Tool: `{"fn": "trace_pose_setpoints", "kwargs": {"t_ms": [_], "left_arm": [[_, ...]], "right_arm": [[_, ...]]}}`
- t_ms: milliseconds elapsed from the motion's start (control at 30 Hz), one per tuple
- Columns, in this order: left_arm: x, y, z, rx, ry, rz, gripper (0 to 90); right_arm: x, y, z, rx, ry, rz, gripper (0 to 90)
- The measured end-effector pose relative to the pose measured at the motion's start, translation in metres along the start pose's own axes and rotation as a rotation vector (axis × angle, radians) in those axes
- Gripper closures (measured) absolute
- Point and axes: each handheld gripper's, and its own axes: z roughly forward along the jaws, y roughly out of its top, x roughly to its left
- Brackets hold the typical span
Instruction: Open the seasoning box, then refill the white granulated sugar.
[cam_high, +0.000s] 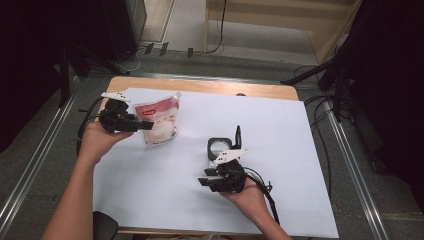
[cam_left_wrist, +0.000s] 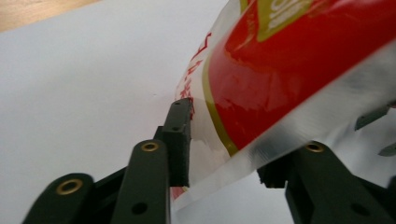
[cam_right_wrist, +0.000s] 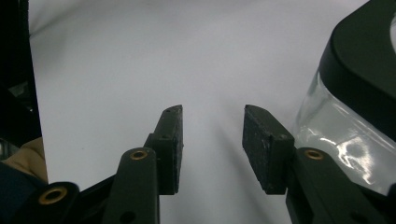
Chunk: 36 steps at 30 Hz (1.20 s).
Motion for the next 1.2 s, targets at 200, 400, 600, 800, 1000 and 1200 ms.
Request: {"fn": "trace_pose_setpoints", "kwargs": {"t_ms": [200, 400, 600, 800, 1000, 1200], "left_arm": [[0.000, 0.002, 0.000, -0.007, 0.038, -0.030, 76.7], [-0.002, 0.003, 0.003, -0.012, 0.019, -0.061, 85.4], [-0.002, 0.006, 0.001, 0.000, -0.003, -0.091, 88.2], [-0.009, 0.015, -0.008, 0.024, -0.025, -0.065, 88.5], [-0.017, 0.020, -0.012, 0.024, -0.057, -0.063, 89.1], [-0.028, 0.028, -0.017, 0.017, -0.090, -0.034, 89.1]], "right_arm": [[0.000, 0.000, 0.001, -0.005, 0.001, 0.002, 58.3], [0.002, 0.001, 0.002, -0.007, 0.002, 0.002, 58.0], [0.002, 0.002, -0.001, -0.022, 0.000, 0.002, 55.7], [0.003, 0.006, -0.003, -0.028, -0.007, -0.022, 55.7], [0.006, 0.013, -0.002, -0.043, -0.005, -0.029, 56.2], [0.012, 0.019, 0.004, -0.044, -0.006, -0.035, 57.0]]}}
